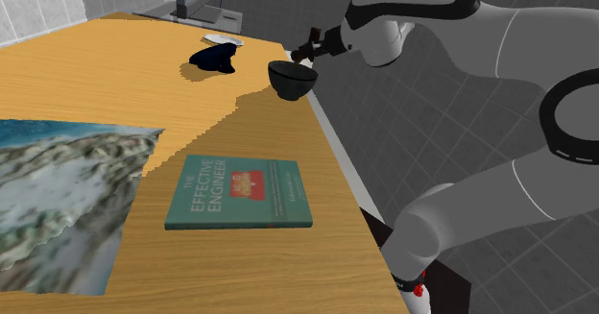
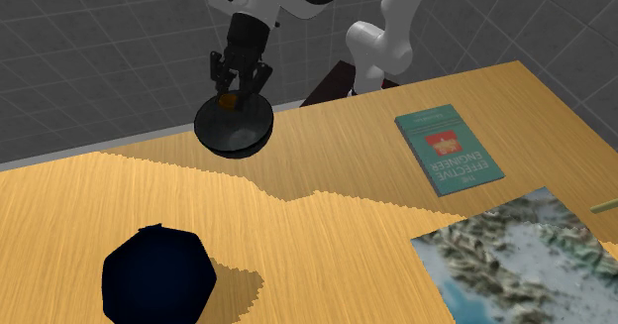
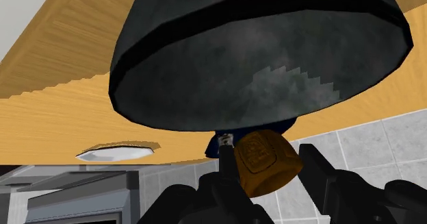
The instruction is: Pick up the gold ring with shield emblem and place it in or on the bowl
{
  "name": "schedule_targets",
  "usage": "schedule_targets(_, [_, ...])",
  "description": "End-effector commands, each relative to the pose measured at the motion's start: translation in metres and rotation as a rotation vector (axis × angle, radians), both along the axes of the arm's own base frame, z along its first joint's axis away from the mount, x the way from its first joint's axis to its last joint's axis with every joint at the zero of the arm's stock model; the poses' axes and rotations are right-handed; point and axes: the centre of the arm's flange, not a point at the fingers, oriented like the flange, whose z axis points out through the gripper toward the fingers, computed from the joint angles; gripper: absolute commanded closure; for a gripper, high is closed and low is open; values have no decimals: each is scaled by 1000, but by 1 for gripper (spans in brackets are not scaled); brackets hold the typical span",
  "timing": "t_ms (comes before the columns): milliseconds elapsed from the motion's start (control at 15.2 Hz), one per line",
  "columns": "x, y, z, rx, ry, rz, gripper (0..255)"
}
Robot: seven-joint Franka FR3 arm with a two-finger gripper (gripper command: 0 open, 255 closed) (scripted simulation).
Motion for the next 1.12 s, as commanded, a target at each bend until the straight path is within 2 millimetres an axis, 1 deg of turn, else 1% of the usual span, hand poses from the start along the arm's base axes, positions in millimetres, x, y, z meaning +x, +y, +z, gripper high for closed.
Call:
schedule_targets(0, [0, 0, -12, 0, 0, 0, 255])
schedule_targets(264, [0, 0, -32, 0, 0, 0, 255])
schedule_targets(726, [0, 0, -32, 0, 0, 0, 255])
schedule_targets(792, [0, 0, -32, 0, 0, 0, 0])
schedule_targets(1056, [0, 0, -32, 0, 0, 0, 0])
